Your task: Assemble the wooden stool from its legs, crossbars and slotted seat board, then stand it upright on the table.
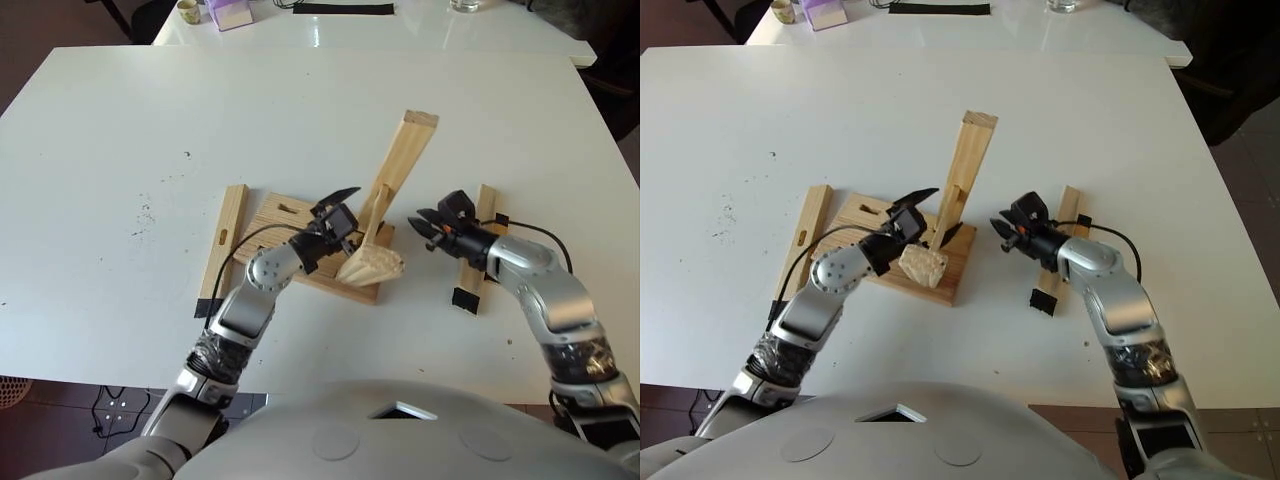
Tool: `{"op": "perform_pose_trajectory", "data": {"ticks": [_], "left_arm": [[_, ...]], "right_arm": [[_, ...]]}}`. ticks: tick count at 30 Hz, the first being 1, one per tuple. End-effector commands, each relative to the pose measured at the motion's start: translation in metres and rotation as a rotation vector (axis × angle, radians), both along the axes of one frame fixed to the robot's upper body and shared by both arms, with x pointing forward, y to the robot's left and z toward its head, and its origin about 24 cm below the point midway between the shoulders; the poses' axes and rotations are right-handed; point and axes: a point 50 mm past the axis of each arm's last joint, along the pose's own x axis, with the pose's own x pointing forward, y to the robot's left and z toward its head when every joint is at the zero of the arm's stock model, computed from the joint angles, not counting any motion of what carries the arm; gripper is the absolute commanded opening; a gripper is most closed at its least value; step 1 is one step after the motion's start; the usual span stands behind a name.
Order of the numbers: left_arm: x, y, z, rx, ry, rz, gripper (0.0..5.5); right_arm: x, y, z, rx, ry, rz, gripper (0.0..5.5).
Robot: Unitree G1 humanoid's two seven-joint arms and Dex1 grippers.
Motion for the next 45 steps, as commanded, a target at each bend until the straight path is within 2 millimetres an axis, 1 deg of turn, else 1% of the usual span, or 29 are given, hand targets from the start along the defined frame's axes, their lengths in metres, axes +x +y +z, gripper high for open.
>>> {"op": "perform_pose_trajectory", "data": {"ticks": [1, 3, 4, 6, 7, 8, 11, 12, 13, 15, 17, 20, 23, 25, 27, 30, 32, 35, 38, 41, 45], "left_arm": [[-0.006, 0.044, 0.014, 0.048, 0.042, -0.026, 3.86], [-0.005, 0.058, 0.024, 0.064, 0.052, -0.059, 3.86], [0.000, 0.063, 0.029, 0.063, 0.059, -0.068, 3.86], [0.016, 0.068, 0.038, 0.058, 0.048, -0.069, 3.86], [0.028, 0.067, 0.043, 0.059, 0.020, -0.061, 3.86], [0.044, 0.065, 0.050, 0.063, -0.027, -0.039, 3.86], [0.092, 0.061, 0.070, 0.134, -0.212, 0.066, 3.86], [0.103, 0.060, 0.073, 0.178, -0.256, 0.085, 3.86], [0.111, 0.059, 0.071, 0.242, -0.281, 0.088, 3.86], [0.123, 0.061, 0.052, 0.410, -0.281, 0.082, 3.86], [0.122, 0.069, 0.027, 0.566, -0.258, 0.033, 3.86], [0.109, 0.078, -0.005, 0.743, -0.206, -0.095, 3.86], [0.094, 0.089, -0.029, 0.852, -0.157, -0.207, 3.86], [0.090, 0.091, -0.037, 0.866, -0.114, -0.245, 3.86], [0.088, 0.091, -0.038, 0.858, -0.079, -0.274, 3.86], [0.090, 0.082, -0.030, 0.750, -0.038, -0.314, 3.86], [0.094, 0.073, -0.021, 0.685, -0.046, -0.338, 3.86], [0.096, 0.063, -0.011, 0.612, -0.077, -0.361, 3.86], [0.090, 0.058, -0.009, 0.533, -0.098, -0.396, 3.86], [0.073, 0.057, -0.014, 0.477, -0.104, -0.421, 3.86], [0.055, 0.063, -0.027, 0.495, -0.094, -0.395, 3.86]], "right_arm": [[-0.035, 0.003, 0.013, 0.002, 0.079, 0.198, 1.20], [-0.053, 0.009, 0.016, 0.017, 0.123, 0.299, 1.20], [-0.060, 0.013, 0.017, 0.031, 0.142, 0.344, 1.20], [-0.068, 0.025, 0.016, 0.078, 0.172, 0.404, 1.20], [-0.071, 0.033, 0.014, 0.100, 0.184, 0.426, 1.20], [-0.073, 0.041, 0.011, 0.117, 0.198, 0.450, 1.20], [-0.080, 0.064, 0.006, 0.158, 0.208, 0.531, 1.20], [-0.079, 0.068, 0.005, 0.166, 0.206, 0.544, 1.20], [-0.078, 0.072, 0.004, 0.168, 0.206, 0.546, 1.20], [-0.076, 0.076, -0.001, 0.158, 0.207, 0.536, 1.20], [-0.069, 0.079, -0.007, 0.127, 0.200, 0.529, 1.20], [-0.056, 0.078, -0.014, 0.098, 0.175, 0.469, 1.20], [-0.030, 0.075, -0.021, 0.054, 0.125, 0.340, 1.20], [-0.011, 0.071, -0.025, 0.019, 0.092, 0.247, 1.20], [0.006, 0.065, -0.028, -0.030, 0.048, 0.172, 1.20], [0.030, 0.057, -0.028, -0.068, -0.018, 0.062, 1.20], [0.039, 0.055, -0.028, -0.073, -0.040, 0.014, 1.20], [0.044, 0.053, -0.030, -0.088, -0.055, -0.007, 1.20], [0.043, 0.049, -0.033, -0.123, -0.061, 0.004, 1.20], [0.033, 0.048, -0.033, -0.130, -0.056, 0.047, 1.20], [0.018, 0.053, -0.033, -0.146, -0.051, 0.118, 1.20]]}}
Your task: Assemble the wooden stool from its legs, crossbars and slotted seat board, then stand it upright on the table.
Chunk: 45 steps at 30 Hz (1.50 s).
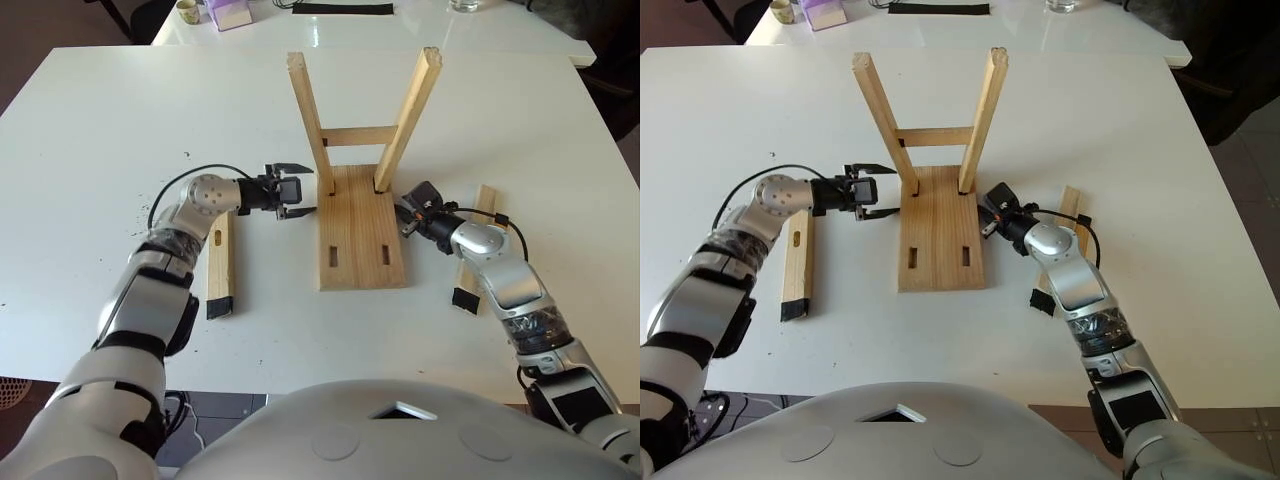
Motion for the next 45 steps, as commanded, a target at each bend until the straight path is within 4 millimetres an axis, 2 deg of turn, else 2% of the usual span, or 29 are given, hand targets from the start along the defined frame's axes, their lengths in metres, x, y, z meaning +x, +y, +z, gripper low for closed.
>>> {"op": "perform_pose_trajectory", "data": {"ticks": [1, 8, 13, 18, 22, 27, 30, 32, 36, 42, 45], "left_arm": [[-0.016, -0.011, -0.016, -0.003, 0.012, -0.003, 3.86], [-0.019, -0.012, -0.015, -0.042, -0.013, 0.092, 3.86], [-0.030, -0.009, -0.010, -0.085, -0.010, 0.124, 3.86], [-0.027, 0.023, 0.020, -0.180, -0.105, 0.348, 3.86], [-0.024, 0.052, 0.043, -0.222, -0.171, 0.511, 3.86], [-0.050, 0.067, 0.060, -0.227, -0.174, 0.590, 3.86], [-0.069, 0.074, 0.056, -0.260, -0.157, 0.696, 3.86], [-0.079, 0.073, 0.053, -0.295, -0.147, 0.768, 3.86], [-0.090, 0.064, 0.049, -0.356, -0.140, 0.851, 3.86], [-0.079, 0.052, 0.051, -0.395, -0.135, 0.856, 3.86], [-0.073, 0.046, 0.052, -0.403, -0.129, 0.835, 3.86]], "right_arm": [[-0.027, 0.022, -0.015, 0.023, 0.109, 0.139, 1.20], [-0.023, 0.028, -0.005, 0.041, 0.081, 0.135, 1.20], [-0.025, 0.006, 0.007, 0.033, 0.054, 0.075, 1.20], [-0.028, -0.020, 0.038, 0.053, -0.008, 0.025, 1.20], [-0.032, -0.026, 0.053, 0.079, -0.035, 0.014, 1.20], [-0.059, -0.074, 0.065, -0.001, -0.051, -0.209, 1.20], [-0.072, -0.090, 0.080, 0.049, -0.167, -0.482, 1.67], [-0.081, -0.094, 0.080, 0.037, -0.162, -0.573, 2.00], [-0.087, -0.098, 0.067, 0.039, -0.070, -0.654, 2.02], [-0.086, -0.094, 0.041, 0.060, 0.021, -0.706, 2.02], [-0.090, -0.082, 0.032, 0.089, 0.070, -0.695, 2.02]]}}
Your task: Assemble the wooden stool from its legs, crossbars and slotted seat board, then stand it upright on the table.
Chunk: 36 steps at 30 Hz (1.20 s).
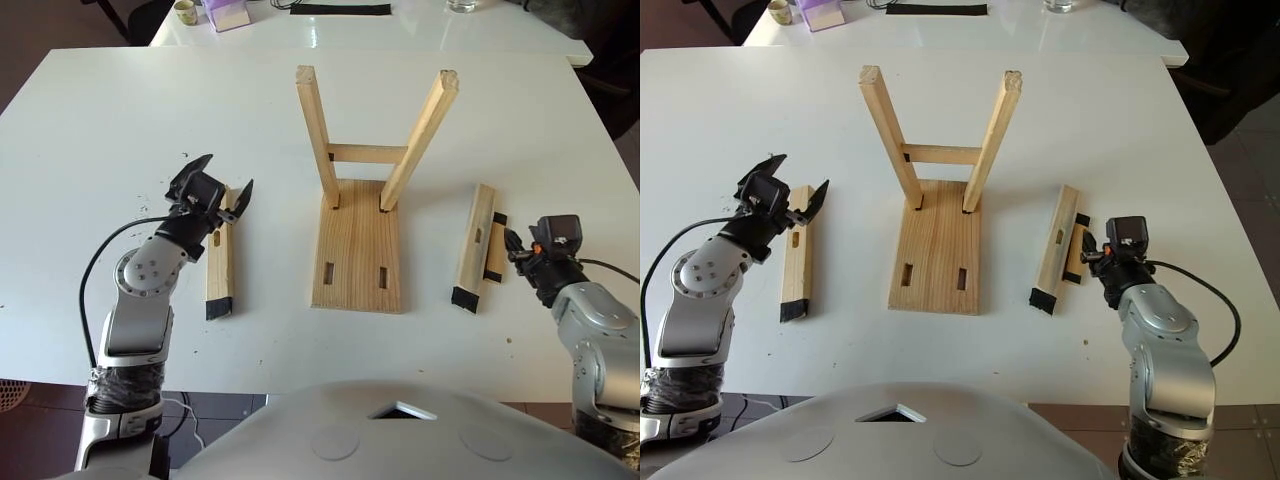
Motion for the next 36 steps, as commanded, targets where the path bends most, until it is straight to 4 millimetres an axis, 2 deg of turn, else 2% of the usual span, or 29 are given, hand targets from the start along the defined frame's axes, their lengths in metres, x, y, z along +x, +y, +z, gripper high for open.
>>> {"op": "perform_pose_trajectory", "data": {"ticks": [1, 4, 8, 14, 16, 19, 22, 29, 36], "left_arm": [[0.009, -0.011, 0.001, -0.013, 0.005, -0.033, 3.86], [0.011, -0.018, 0.001, -0.015, 0.008, -0.061, 3.86], [0.010, -0.019, -0.004, -0.012, 0.019, -0.060, 3.86], [0.008, -0.021, -0.007, -0.012, 0.020, -0.050, 3.86], [0.007, -0.021, -0.008, -0.013, 0.018, -0.041, 3.86], [0.006, -0.024, -0.010, -0.017, 0.015, -0.033, 3.86], [0.006, -0.027, -0.012, -0.011, 0.018, -0.042, 3.86], [0.007, -0.027, -0.013, -0.005, 0.019, -0.040, 3.86], [0.006, -0.031, -0.015, 0.000, 0.028, -0.051, 3.86]], "right_arm": [[-0.005, 0.016, -0.011, 0.051, 0.042, 0.013, 2.02], [-0.007, 0.022, -0.014, 0.065, 0.053, 0.015, 2.02], [-0.004, 0.018, -0.013, 0.059, 0.036, -0.007, 2.02], [0.011, 0.011, 0.011, 0.063, -0.125, -0.018, 2.02], [0.015, 0.007, 0.015, 0.070, -0.157, -0.031, 2.25], [0.013, -0.003, 0.003, 0.029, -0.075, -0.078, 2.63], [0.007, -0.007, -0.011, 0.004, 0.015, -0.092, 2.63], [-0.001, 0.006, -0.016, 0.061, 0.072, -0.066, 2.63], [-0.005, 0.010, -0.021, 0.075, 0.122, -0.037, 2.63]]}}
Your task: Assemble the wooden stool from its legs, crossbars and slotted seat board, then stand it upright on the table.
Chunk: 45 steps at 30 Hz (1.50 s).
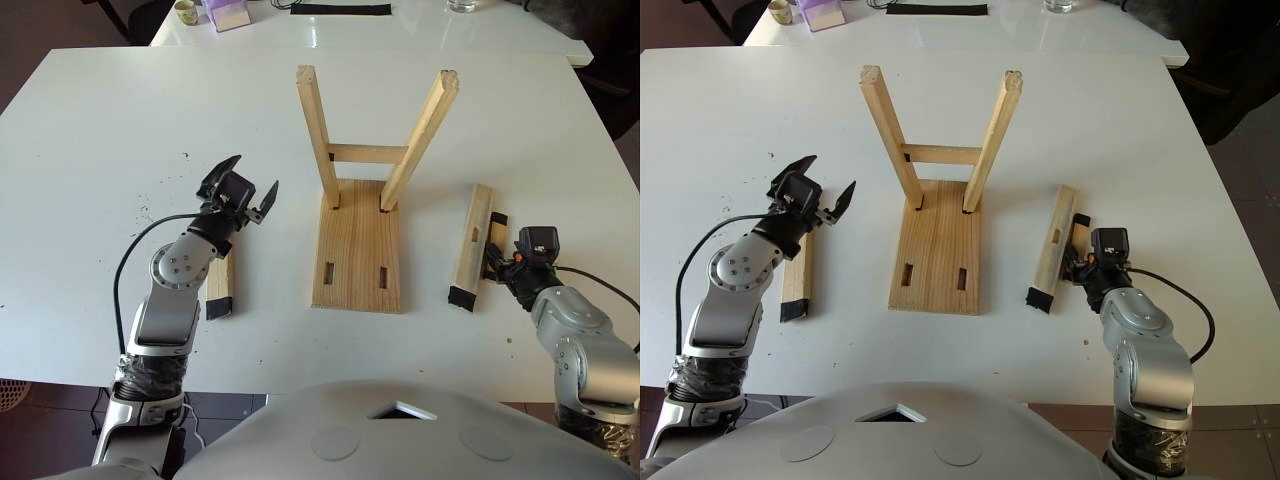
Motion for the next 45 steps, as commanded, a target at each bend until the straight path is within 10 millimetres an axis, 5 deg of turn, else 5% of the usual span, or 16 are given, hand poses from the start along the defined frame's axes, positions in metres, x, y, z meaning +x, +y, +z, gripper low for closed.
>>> {"op": "perform_pose_trajectory", "data": {"ticks": [1, 9, 17, 21, 24, 27, 31, 34, 41, 45], "left_arm": [[0.000, -0.004, -0.002, 0.014, 0.009, -0.012, 3.86], [0.000, -0.006, -0.004, 0.021, 0.011, -0.004, 3.86], [0.001, -0.001, 0.003, -0.011, -0.034, 0.072, 3.86], [0.001, 0.001, 0.007, -0.028, -0.068, 0.121, 3.86], [0.002, 0.007, 0.019, -0.057, -0.107, 0.155, 3.86], [0.004, 0.010, 0.048, -0.178, -0.149, 0.123, 3.86], [-0.009, -0.007, 0.090, -0.561, -0.070, -0.157, 4.16], [-0.022, -0.020, 0.118, -0.717, -0.049, -0.429, 4.66], [-0.034, -0.051, 0.143, -0.851, 0.113, -0.808, 4.32], [-0.037, -0.064, 0.147, -0.826, 0.220, -0.944, 4.88]], "right_arm": [[-0.005, 0.004, -0.005, 0.016, 0.050, 0.021, 2.63], [-0.014, -0.002, -0.018, 0.042, 0.133, 0.008, 2.63], [0.001, -0.006, -0.013, 0.130, 0.130, -0.020, 1.36], [0.017, -0.017, -0.003, 0.118, 0.105, -0.031, 1.30], [0.039, -0.028, 0.018, 0.067, -0.002, -0.007, 1.30], [0.069, -0.028, 0.066, 0.056, -0.264, 0.150, 1.30], [0.087, -0.011, 0.150, 0.279, -0.629, 0.475, 1.30], [0.079, 0.006, 0.189, 0.411, -0.738, 0.737, 1.30], [0.054, 0.039, 0.201, 0.605, -0.549, 1.281, 1.30], [0.052, 0.049, 0.199, 0.659, -0.432, 1.428, 1.30]]}}
